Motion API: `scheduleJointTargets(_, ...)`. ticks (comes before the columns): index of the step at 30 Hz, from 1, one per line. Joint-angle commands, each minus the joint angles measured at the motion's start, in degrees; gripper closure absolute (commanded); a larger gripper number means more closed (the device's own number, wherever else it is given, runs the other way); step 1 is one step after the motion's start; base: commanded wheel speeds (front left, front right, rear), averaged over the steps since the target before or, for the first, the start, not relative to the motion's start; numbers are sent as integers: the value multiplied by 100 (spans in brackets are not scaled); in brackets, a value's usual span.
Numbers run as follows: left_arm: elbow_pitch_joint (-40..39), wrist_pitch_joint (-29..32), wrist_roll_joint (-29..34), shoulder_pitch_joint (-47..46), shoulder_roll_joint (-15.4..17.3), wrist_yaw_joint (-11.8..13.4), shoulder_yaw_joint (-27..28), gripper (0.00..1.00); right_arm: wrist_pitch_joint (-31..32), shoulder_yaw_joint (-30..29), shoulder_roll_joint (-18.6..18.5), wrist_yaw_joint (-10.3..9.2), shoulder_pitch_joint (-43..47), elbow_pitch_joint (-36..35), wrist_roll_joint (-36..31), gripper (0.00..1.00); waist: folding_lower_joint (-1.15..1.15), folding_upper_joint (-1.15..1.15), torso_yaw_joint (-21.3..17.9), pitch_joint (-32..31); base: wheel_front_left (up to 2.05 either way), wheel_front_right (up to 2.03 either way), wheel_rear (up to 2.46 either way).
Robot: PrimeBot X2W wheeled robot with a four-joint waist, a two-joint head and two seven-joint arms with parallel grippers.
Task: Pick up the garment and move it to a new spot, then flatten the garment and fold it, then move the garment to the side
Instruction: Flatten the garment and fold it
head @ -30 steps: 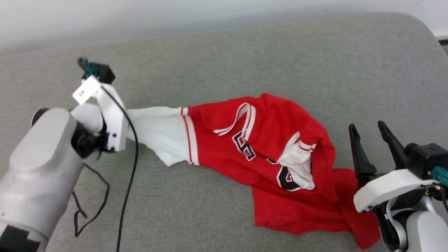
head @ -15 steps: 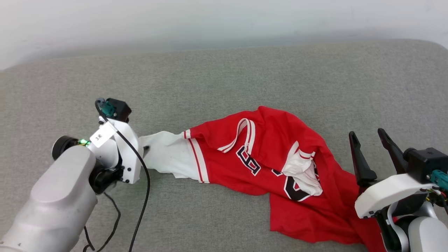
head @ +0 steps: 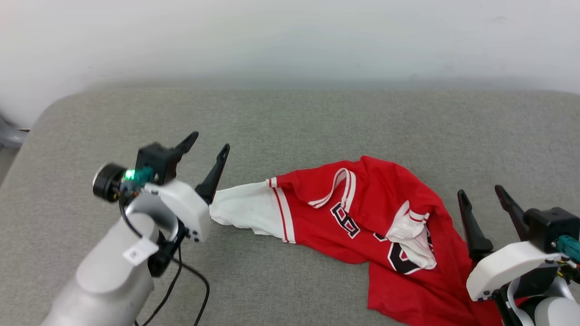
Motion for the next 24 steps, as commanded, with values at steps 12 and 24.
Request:
scheduleJointTargets(12,-2490,-232,868,2366,-354,965,1364,0,102,208,-186,-5,359,-105,145,0,1,0,243,-272,0,0,0)
scheduleJointTargets(24,-3050,-234,1403,3124,-856,783,2019,0,2155,1090,-686,-7,279,-463,509,0,1,0,427,-122,0,0,0)
